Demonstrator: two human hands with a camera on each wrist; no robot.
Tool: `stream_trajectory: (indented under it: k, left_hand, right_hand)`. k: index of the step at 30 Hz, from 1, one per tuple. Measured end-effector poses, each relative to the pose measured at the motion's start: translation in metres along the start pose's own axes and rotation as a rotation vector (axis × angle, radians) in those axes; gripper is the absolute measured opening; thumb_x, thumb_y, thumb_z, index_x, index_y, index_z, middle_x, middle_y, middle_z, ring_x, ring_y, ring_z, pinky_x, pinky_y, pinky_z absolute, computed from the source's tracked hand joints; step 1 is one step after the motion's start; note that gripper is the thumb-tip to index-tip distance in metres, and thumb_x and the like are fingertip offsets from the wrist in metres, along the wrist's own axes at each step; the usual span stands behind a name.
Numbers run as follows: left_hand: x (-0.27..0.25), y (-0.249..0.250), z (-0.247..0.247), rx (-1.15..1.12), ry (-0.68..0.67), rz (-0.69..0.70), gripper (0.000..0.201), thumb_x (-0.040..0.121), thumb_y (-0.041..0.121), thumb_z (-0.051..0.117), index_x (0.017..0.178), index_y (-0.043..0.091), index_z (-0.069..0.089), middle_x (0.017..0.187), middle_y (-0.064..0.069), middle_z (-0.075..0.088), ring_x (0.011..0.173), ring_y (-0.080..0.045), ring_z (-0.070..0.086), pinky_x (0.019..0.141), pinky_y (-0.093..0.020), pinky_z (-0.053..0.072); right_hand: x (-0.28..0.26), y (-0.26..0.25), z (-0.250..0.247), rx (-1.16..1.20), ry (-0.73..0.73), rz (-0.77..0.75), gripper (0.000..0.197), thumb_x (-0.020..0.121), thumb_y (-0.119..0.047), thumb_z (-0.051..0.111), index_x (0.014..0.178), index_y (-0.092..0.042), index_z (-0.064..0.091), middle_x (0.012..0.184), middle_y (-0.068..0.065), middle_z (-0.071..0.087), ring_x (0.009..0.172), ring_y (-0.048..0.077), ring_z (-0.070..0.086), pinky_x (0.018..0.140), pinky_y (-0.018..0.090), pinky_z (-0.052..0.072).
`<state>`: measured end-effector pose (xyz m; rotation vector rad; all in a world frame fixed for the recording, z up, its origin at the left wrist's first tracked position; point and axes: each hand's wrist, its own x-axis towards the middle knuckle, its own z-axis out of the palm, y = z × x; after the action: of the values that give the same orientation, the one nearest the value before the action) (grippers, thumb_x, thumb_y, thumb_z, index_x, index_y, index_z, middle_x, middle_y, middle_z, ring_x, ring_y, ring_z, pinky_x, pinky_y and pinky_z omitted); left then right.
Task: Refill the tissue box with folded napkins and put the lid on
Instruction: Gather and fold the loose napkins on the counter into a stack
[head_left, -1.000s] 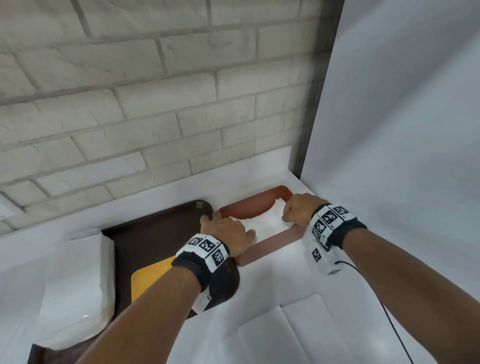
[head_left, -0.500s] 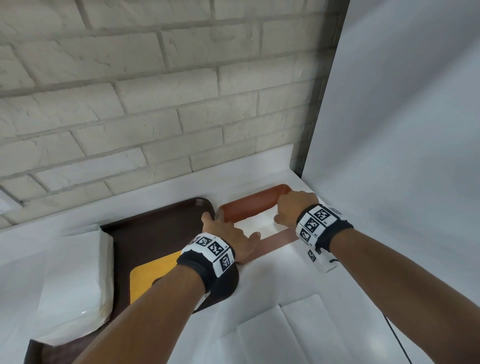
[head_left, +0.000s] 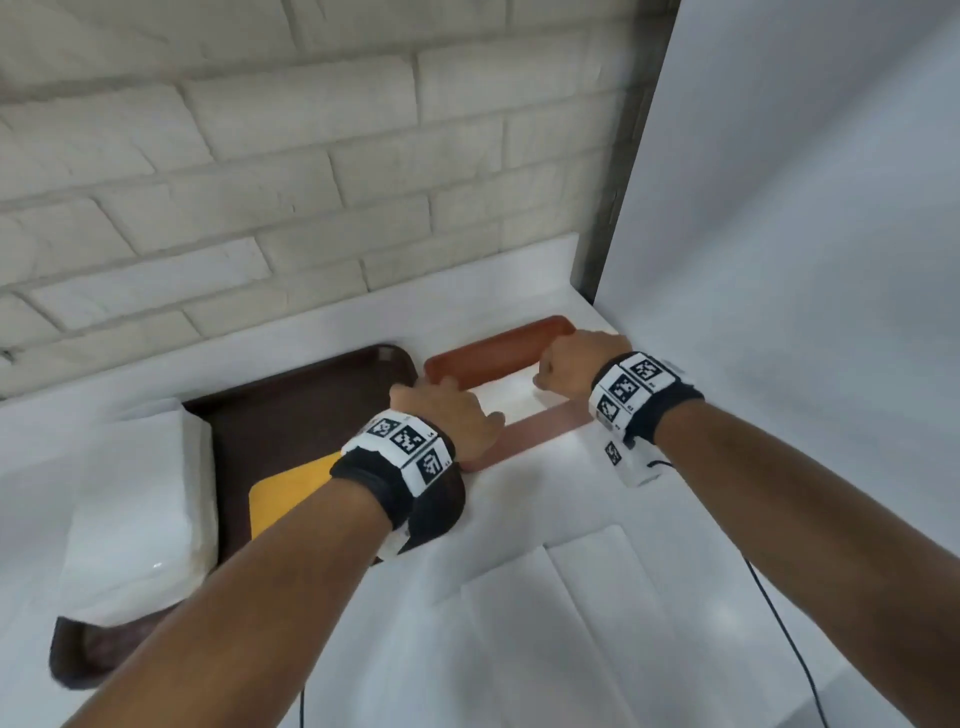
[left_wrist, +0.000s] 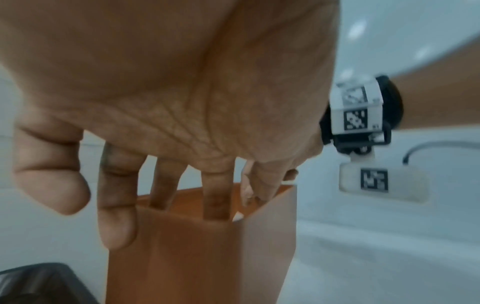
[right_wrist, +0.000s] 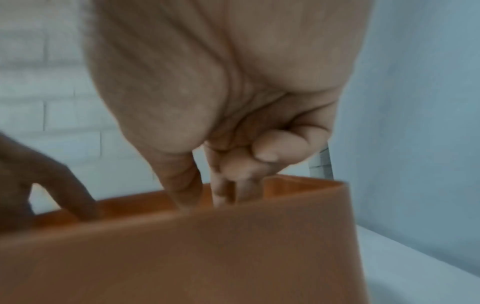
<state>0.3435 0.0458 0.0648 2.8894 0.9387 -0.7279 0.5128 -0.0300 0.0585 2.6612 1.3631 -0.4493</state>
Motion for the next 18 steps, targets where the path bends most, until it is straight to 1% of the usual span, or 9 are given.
stream_trajectory:
  k: [2, 4, 6, 7, 9, 11, 13, 15, 18]
  left_hand:
    - [-0.016, -0.010, 0.001, -0.098, 0.077, 0.059, 0.057, 0.091, 0.071, 0.030, 0.131, 0.041, 0.058, 0.142, 0.000, 0.046, 0.126, -0.030, 0.048, 0.100, -0.047, 0.038]
    - [-0.043, -0.023, 0.009, -0.317, 0.156, 0.144, 0.057, 0.083, 0.078, 0.037, 0.126, 0.047, 0.058, 0.135, 0.006, 0.050, 0.125, -0.021, 0.051, 0.103, -0.044, 0.043]
    - [-0.082, -0.036, 0.017, -0.572, 0.229, 0.270, 0.048, 0.085, 0.075, 0.046, 0.119, 0.045, 0.063, 0.118, 0.020, 0.057, 0.111, 0.003, 0.055, 0.097, -0.028, 0.048]
    - [-0.102, -0.041, 0.022, -0.694, 0.238, 0.299, 0.037, 0.088, 0.067, 0.053, 0.114, 0.044, 0.066, 0.107, 0.026, 0.058, 0.098, 0.008, 0.056, 0.088, -0.017, 0.047]
    - [-0.142, -0.052, 0.040, -0.918, 0.217, 0.261, 0.028, 0.085, 0.060, 0.058, 0.105, 0.044, 0.069, 0.098, 0.033, 0.063, 0.087, 0.008, 0.059, 0.075, -0.011, 0.044]
    - [-0.177, -0.064, 0.062, -1.077, 0.213, 0.196, 0.030, 0.080, 0.061, 0.059, 0.104, 0.046, 0.071, 0.106, 0.034, 0.067, 0.092, 0.003, 0.064, 0.075, -0.017, 0.048]
    - [-0.205, -0.073, 0.089, -1.141, 0.232, 0.110, 0.027, 0.078, 0.061, 0.064, 0.101, 0.048, 0.072, 0.106, 0.029, 0.070, 0.092, -0.002, 0.066, 0.076, -0.024, 0.052]
    - [-0.229, -0.082, 0.116, -1.230, 0.259, 0.004, 0.027, 0.078, 0.064, 0.072, 0.100, 0.048, 0.072, 0.104, 0.022, 0.073, 0.088, -0.008, 0.068, 0.078, -0.031, 0.054]
    - [-0.253, -0.089, 0.146, -1.366, 0.325, -0.107, 0.035, 0.076, 0.068, 0.068, 0.099, 0.043, 0.073, 0.098, 0.009, 0.076, 0.084, -0.019, 0.068, 0.075, -0.036, 0.053]
  right_hand:
    - [-0.020, 0.006, -0.005, 0.246, 0.133, -0.025, 0.022, 0.089, -0.042, 0.055, 0.101, -0.034, 0.072, 0.105, -0.008, 0.069, 0.097, 0.021, 0.062, 0.082, 0.031, 0.045]
    - [-0.049, 0.009, 0.000, 0.569, 0.284, -0.067, 0.014, 0.090, -0.037, 0.059, 0.092, -0.031, 0.072, 0.093, -0.015, 0.069, 0.089, 0.009, 0.061, 0.080, 0.027, 0.045]
    - [-0.081, 0.008, 0.013, 0.787, 0.388, -0.089, 0.010, 0.090, -0.034, 0.063, 0.083, -0.030, 0.070, 0.082, -0.018, 0.069, 0.075, -0.001, 0.061, 0.075, 0.023, 0.047]
    - [-0.098, 0.006, 0.020, 0.847, 0.391, -0.083, 0.011, 0.090, -0.033, 0.064, 0.080, -0.031, 0.069, 0.080, -0.017, 0.069, 0.068, -0.002, 0.061, 0.072, 0.021, 0.046]
    - [-0.129, 0.004, 0.043, 0.856, 0.329, -0.054, 0.013, 0.091, -0.035, 0.064, 0.079, -0.034, 0.067, 0.084, -0.016, 0.070, 0.064, 0.000, 0.063, 0.068, 0.020, 0.045]
    - [-0.155, 0.003, 0.068, 0.776, 0.267, -0.030, 0.011, 0.090, -0.040, 0.064, 0.080, -0.037, 0.067, 0.087, -0.019, 0.070, 0.068, 0.000, 0.064, 0.070, 0.024, 0.048]
    - [-0.177, -0.001, 0.096, 0.678, 0.200, 0.018, 0.009, 0.088, -0.045, 0.064, 0.083, -0.039, 0.068, 0.087, -0.024, 0.070, 0.075, 0.000, 0.064, 0.075, 0.031, 0.053]
    - [-0.194, -0.009, 0.119, 0.576, 0.106, 0.088, 0.011, 0.087, -0.049, 0.063, 0.088, -0.039, 0.069, 0.090, -0.024, 0.070, 0.086, 0.004, 0.065, 0.079, 0.033, 0.054]
    - [-0.209, -0.022, 0.139, 0.481, 0.007, 0.235, 0.027, 0.087, -0.054, 0.061, 0.107, -0.036, 0.066, 0.102, -0.019, 0.068, 0.102, 0.014, 0.064, 0.087, 0.034, 0.050]
